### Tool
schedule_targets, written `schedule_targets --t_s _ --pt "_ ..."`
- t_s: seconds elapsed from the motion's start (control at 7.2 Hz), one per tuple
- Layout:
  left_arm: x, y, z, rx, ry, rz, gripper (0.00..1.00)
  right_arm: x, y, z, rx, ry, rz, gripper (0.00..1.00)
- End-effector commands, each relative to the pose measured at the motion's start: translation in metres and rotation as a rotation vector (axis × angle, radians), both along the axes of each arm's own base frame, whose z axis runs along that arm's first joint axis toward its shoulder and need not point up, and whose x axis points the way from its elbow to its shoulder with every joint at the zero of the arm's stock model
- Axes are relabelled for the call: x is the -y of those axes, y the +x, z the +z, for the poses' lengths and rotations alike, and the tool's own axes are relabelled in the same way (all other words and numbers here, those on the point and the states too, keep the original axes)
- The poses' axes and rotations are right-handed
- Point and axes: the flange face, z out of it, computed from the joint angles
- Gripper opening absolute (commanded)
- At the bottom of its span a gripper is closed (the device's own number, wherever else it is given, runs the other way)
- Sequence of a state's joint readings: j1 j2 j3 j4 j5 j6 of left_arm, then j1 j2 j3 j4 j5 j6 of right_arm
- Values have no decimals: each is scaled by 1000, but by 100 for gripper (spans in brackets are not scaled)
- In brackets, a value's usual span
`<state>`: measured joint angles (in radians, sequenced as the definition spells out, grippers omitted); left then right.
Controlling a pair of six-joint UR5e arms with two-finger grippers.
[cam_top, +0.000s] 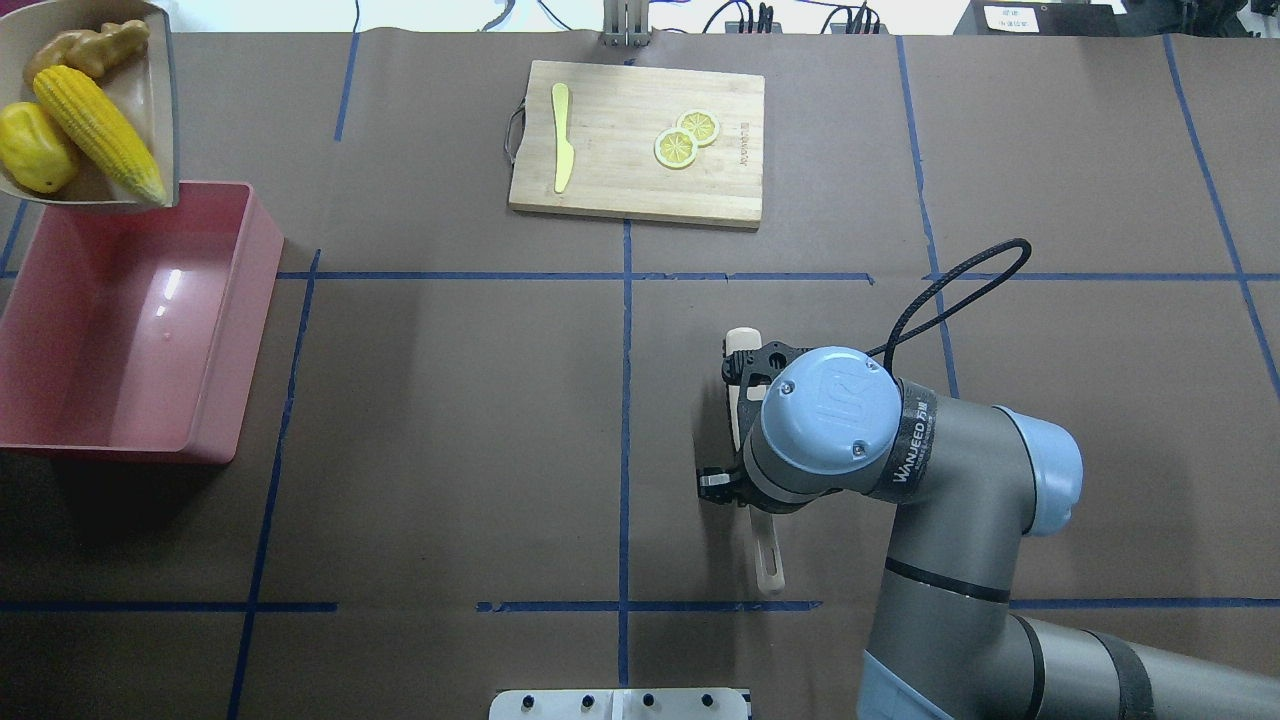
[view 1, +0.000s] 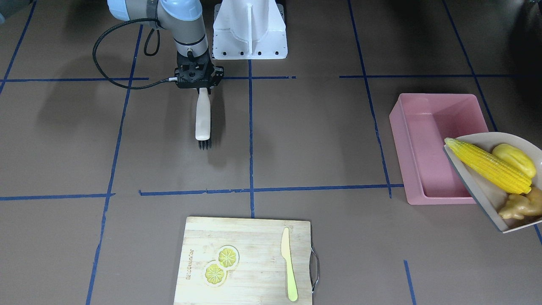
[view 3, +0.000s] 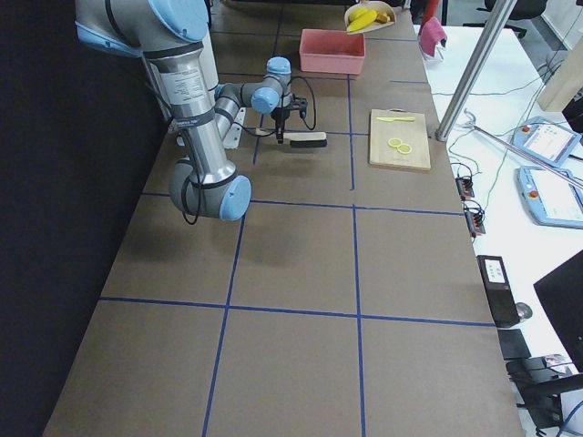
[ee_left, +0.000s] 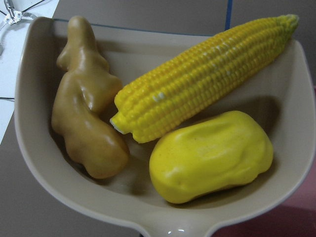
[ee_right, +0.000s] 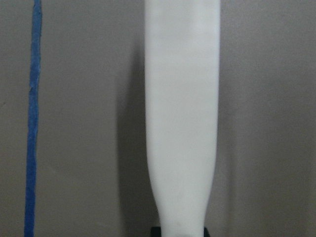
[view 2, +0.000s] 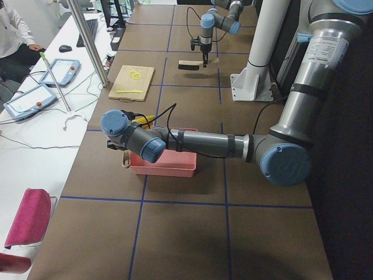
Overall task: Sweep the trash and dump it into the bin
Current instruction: 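Tilt the dustpan with the left gripper to dump vegetables into the bin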
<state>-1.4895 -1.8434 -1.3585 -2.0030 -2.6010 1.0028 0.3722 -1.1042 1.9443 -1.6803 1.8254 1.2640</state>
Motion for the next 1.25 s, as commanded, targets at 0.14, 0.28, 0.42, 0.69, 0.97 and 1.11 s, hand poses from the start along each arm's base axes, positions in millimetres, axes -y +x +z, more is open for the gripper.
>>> schedule_targets --t_s 0.14,0.28,0.42,0.69,0.97,1.11 --pt "-8 -9 25 110 54 2 0 -1 0 3 -4 -3 -2 0" --pt "-10 -7 32 155 79 11 0 -1 0 3 -4 -3 -2 0" --pt "-11 -2 36 189 101 24 0 -1 0 3 -4 -3 -2 0" --pt "-9 5 40 244 161 79 0 -1 0 3 -4 -4 -3 0" --pt "-6 5 42 290 162 112 0 -1 1 5 -7 -5 -3 0" --pt "-7 5 37 294 119 119 0 -1 1 6 -7 -5 -3 0"
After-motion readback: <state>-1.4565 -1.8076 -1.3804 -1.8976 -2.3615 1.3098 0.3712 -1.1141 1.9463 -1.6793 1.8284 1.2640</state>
